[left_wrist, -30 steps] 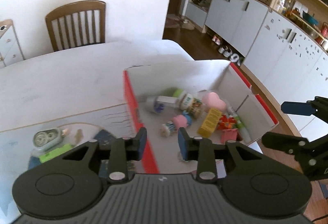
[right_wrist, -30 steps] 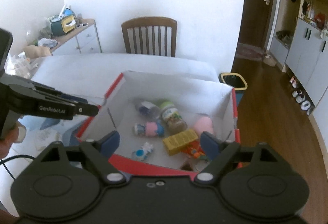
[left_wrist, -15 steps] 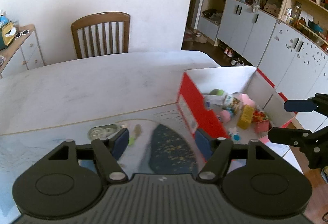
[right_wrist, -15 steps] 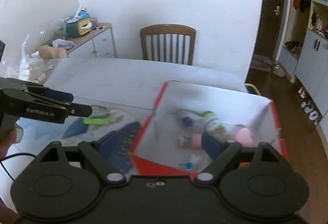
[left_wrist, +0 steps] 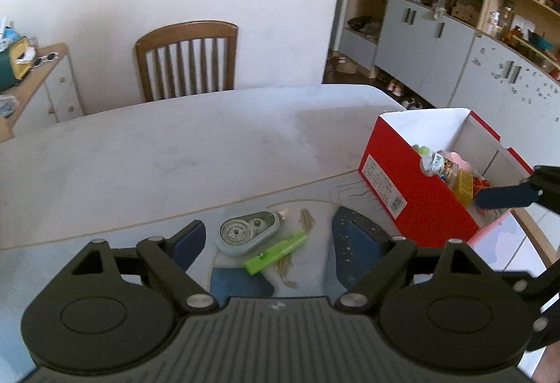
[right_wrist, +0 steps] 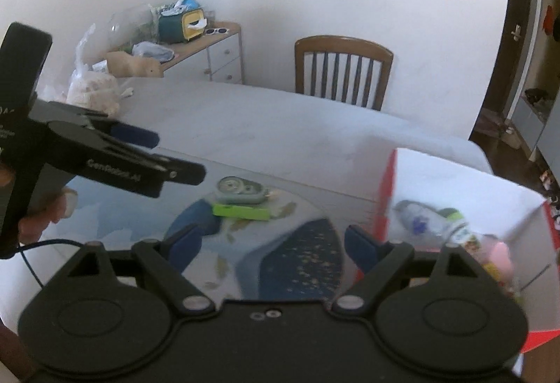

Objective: Organize rigid objects
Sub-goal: 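Move both tools back to the correction tape and highlighter on the table, then grasp the correction tape with left tool while right tool grasps the green highlighter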

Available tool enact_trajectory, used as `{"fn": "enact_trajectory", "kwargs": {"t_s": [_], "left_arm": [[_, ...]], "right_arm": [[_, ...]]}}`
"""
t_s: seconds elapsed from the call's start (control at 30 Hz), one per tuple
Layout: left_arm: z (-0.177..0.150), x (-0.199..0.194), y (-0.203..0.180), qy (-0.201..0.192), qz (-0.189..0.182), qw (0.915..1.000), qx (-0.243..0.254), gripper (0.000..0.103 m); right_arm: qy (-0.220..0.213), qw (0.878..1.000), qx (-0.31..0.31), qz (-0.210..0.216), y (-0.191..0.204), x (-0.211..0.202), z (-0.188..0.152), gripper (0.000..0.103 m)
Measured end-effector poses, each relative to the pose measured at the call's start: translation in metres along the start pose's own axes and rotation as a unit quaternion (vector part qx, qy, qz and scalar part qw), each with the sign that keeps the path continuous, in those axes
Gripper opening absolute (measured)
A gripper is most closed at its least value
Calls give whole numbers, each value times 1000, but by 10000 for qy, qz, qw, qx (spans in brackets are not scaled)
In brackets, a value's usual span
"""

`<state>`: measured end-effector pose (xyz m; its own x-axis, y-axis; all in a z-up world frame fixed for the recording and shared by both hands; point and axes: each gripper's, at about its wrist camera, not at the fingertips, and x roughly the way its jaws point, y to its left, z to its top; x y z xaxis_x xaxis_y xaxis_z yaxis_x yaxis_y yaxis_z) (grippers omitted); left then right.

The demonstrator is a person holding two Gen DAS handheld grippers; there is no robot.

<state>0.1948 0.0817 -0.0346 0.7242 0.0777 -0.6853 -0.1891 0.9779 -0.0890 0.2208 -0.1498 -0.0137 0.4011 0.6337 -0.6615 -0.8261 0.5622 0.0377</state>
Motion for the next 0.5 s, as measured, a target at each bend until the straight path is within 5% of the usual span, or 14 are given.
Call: {"fn": "enact_trajectory", "kwargs": {"t_s": [0.2,0.5], "left_arm": [[0,29,31,97,-200,9997,-80,100],[3,82,64,345,-311,9988,-165,100]], "right_arm": [[184,9998,8,-28,15,35,2,89],[234,9997,81,68,24,82,3,98]]}}
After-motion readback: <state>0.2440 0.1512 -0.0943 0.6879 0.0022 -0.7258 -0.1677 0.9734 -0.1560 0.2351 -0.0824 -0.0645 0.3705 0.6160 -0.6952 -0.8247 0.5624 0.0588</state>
